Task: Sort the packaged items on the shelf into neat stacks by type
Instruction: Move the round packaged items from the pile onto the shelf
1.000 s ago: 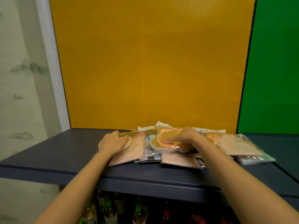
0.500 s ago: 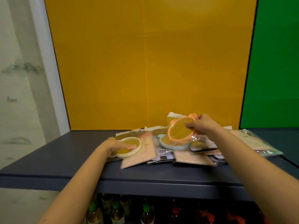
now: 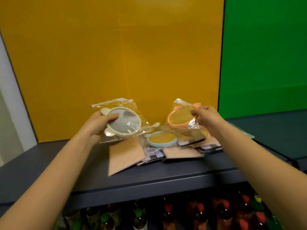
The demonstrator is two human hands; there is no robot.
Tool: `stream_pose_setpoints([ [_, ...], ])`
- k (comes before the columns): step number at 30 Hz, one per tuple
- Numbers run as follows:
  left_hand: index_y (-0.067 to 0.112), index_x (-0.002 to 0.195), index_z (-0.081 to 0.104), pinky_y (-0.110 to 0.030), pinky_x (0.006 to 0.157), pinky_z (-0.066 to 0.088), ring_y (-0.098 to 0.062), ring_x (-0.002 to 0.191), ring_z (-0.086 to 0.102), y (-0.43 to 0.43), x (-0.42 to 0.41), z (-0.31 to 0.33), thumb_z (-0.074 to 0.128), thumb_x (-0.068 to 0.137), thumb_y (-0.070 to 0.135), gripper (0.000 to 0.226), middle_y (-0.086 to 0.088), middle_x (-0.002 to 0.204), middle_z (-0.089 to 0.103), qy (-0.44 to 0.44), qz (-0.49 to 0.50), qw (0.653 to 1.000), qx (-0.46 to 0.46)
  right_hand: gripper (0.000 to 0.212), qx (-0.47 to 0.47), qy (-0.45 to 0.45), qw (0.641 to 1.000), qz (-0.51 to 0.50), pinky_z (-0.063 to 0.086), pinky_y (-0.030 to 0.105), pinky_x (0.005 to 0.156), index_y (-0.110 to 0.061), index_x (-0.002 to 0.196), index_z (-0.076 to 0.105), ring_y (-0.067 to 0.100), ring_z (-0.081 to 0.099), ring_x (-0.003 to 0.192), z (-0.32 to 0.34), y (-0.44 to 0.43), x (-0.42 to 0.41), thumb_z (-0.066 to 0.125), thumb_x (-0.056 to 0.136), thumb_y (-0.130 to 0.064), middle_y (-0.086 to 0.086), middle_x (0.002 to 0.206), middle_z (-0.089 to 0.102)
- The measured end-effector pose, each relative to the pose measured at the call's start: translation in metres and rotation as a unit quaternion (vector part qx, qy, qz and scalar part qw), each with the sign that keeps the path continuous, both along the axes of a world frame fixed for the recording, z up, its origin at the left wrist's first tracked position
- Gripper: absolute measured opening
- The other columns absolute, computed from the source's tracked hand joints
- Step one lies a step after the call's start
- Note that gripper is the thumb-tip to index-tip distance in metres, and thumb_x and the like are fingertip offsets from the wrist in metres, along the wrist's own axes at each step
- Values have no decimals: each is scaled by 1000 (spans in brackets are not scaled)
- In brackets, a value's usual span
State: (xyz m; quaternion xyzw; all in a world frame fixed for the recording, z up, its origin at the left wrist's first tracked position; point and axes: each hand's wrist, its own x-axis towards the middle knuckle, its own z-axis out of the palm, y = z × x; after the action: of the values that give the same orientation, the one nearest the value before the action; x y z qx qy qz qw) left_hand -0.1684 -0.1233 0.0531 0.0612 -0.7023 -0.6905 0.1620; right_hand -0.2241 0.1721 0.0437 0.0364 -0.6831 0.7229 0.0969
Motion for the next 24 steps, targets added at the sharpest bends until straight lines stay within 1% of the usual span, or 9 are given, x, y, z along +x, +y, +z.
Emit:
stream_pose_setpoints([
  [4, 15, 87, 60, -22, 37, 52, -8, 44, 65, 66, -22, 9, 60, 87, 9, 6, -4, 72, 67, 22, -31, 999, 30, 24, -18, -1, 999, -47, 34, 13, 32, -14, 73, 43, 7, 42, 43, 1, 52, 0, 57, 88, -3, 5, 67, 47],
  [6, 12, 86, 60, -19, 36, 50, -6, 38, 63, 103, -34, 10, 60, 87, 7, 5, 0, 55, 69, 17, -62, 997, 40, 22, -24, -3, 997, -74, 35, 16, 39, -16, 76, 43, 8, 42, 50, -1, 86, 1, 58, 88, -5, 4, 71, 50],
  [8, 10, 80, 60, -18, 38, 51, -6, 38, 63, 141, -47, 8, 62, 85, 4, 8, 4, 45, 67, 15, -92, 994, 56, 22, -35, -1, 995, -96, 36, 17, 39, -16, 76, 43, 5, 46, 42, -4, 125, 2, 59, 88, -5, 4, 69, 51],
  [11, 7, 82, 60, -23, 39, 53, -9, 38, 64, 202, -66, 0, 67, 81, 2, 8, 1, 46, 67, 4, -127, 988, 83, 26, -28, 8, 991, -127, 28, 9, 29, -14, 70, 42, -1, 34, 21, -10, 193, 8, 58, 88, -4, 3, 50, 47],
  [14, 7, 85, 60, -24, 38, 54, -12, 42, 65, 274, -81, -9, 67, 80, 2, 10, -8, 66, 68, -11, -159, 981, 110, 28, -11, 3, 985, -170, 25, 9, 29, -13, 67, 42, -1, 30, 20, -14, 267, 15, 58, 89, -4, 4, 50, 42],
  [16, 6, 92, 59, -21, 39, 53, -15, 53, 65, 326, -87, -15, 64, 82, 1, 12, -9, 78, 63, -19, -180, 977, 115, 30, -10, -5, 981, -193, 24, 9, 28, -11, 64, 42, 0, 29, 19, -16, 317, 20, 56, 89, -2, -1, 34, 42],
  [19, 4, 104, 56, -18, 39, 52, -16, 61, 62, 401, -93, -26, 61, 85, -1, 21, -9, 80, 62, -32, -200, 971, 125, 32, -8, -18, 976, -217, 21, 7, 27, -10, 62, 40, 0, 25, 17, -19, 384, 29, 53, 90, 0, -7, 21, 33],
  [21, 4, 92, 57, -18, 39, 52, -18, 63, 62, 446, -96, -33, 60, 85, -1, 9, -9, 76, 64, -53, -211, 968, 127, 33, -1, -22, 971, -237, 19, 7, 25, -11, 63, 38, 0, 25, 15, -22, 425, 35, 52, 90, 0, -7, 19, 31],
  [24, 8, 81, 54, -18, 38, 52, -18, 61, 63, 508, -100, -43, 59, 86, -1, 11, -8, 72, 65, -75, -231, 960, 137, 29, 27, -30, 963, -266, 25, 9, 25, -12, 66, 41, -1, 34, 17, -27, 484, 43, 56, 89, -4, -9, 21, 38],
])
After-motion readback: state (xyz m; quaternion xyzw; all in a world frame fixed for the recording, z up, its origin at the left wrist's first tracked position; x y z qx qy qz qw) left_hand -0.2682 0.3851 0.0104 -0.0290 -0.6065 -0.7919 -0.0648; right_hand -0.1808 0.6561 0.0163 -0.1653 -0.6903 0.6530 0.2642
